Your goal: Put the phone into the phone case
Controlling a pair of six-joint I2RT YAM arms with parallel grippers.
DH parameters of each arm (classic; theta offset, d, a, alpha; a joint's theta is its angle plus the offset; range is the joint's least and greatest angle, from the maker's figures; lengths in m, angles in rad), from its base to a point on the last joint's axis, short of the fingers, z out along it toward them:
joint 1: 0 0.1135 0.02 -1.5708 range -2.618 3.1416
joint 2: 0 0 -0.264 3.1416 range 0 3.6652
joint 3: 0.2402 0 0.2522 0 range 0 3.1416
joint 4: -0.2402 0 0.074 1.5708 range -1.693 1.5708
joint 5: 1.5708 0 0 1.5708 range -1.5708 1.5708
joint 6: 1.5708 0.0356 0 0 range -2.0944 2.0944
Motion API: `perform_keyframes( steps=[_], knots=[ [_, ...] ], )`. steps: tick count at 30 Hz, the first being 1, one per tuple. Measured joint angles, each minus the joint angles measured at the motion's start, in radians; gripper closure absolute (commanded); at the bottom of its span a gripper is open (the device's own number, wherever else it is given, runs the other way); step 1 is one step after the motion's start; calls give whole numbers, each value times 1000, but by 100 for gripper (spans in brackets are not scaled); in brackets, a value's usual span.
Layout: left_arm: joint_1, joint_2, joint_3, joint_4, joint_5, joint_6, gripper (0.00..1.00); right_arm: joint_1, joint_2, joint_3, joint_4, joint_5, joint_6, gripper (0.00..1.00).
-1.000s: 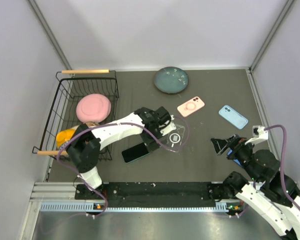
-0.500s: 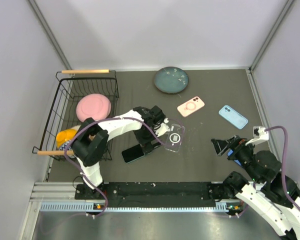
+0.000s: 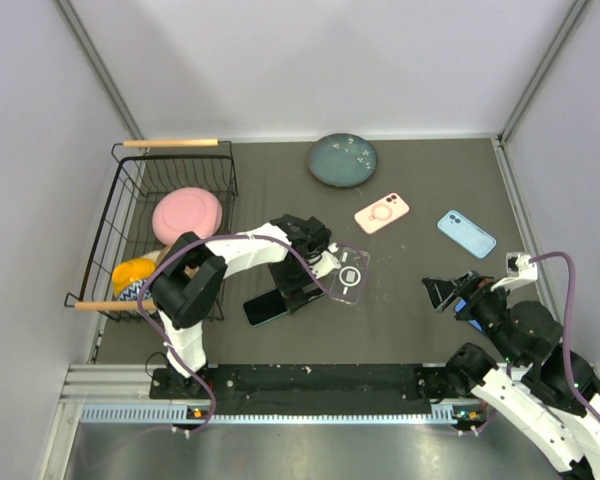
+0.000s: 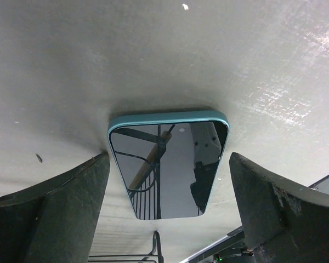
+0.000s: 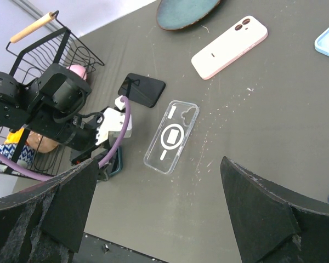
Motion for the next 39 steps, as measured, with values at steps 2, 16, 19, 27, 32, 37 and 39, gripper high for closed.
perform_keyframes(
  steps=[2,16,19,27,32,37,39],
  knots=[
    [0,0,-2,5,-1,2,5,0,0,0,0,0,-1,7],
    [1,3,-3,30,3,1,21,0,0,0,0,0,-6,7],
    [2,3,-5,32,4,-4,26,0,0,0,0,0,-6,7],
    [8,3,0,33,18,-41,44,0,16,0,-1,-4,-2,7],
    [21,3,6,42,82,-124,57,0,45,-34,54,-76,22,8],
    [51,3,7,53,155,-209,63,0,107,-196,222,-210,104,13],
    [71,2,6,62,183,-245,64,0,148,-273,316,-270,151,17]
  ],
)
